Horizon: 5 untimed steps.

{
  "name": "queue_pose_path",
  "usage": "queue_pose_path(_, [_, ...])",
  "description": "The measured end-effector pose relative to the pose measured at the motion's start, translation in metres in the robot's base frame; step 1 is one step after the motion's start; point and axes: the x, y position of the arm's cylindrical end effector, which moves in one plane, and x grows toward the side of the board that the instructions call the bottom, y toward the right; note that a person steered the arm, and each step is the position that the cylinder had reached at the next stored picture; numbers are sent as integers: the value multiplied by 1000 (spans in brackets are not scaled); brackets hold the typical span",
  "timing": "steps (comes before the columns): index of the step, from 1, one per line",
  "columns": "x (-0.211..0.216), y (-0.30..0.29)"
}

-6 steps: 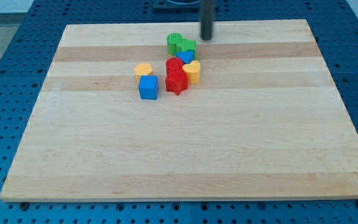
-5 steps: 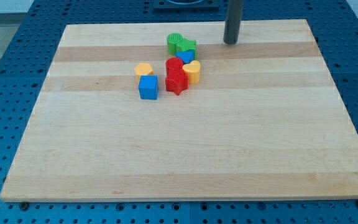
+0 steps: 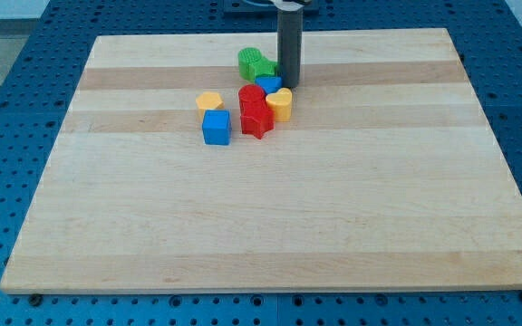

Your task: Move the green blocks to the top center of the board

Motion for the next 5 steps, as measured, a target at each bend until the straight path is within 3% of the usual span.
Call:
queue_pose_path(2, [14,-28])
queue_pose_path(4, [-21,-92])
queue_pose_path(5, [-21,-92])
